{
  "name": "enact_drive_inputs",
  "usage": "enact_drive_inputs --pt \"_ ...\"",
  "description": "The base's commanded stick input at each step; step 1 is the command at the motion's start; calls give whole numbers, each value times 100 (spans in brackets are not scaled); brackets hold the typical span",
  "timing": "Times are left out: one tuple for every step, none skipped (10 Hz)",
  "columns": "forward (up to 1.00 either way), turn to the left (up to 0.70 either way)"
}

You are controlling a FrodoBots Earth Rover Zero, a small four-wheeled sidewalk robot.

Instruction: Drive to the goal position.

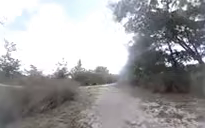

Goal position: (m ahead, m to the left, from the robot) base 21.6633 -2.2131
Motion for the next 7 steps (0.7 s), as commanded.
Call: enact_drive_inputs --pt "85 0" --pt "85 0" --pt "85 0" --pt "85 -3" --pt "85 -26" --pt "85 -20" --pt "85 0"
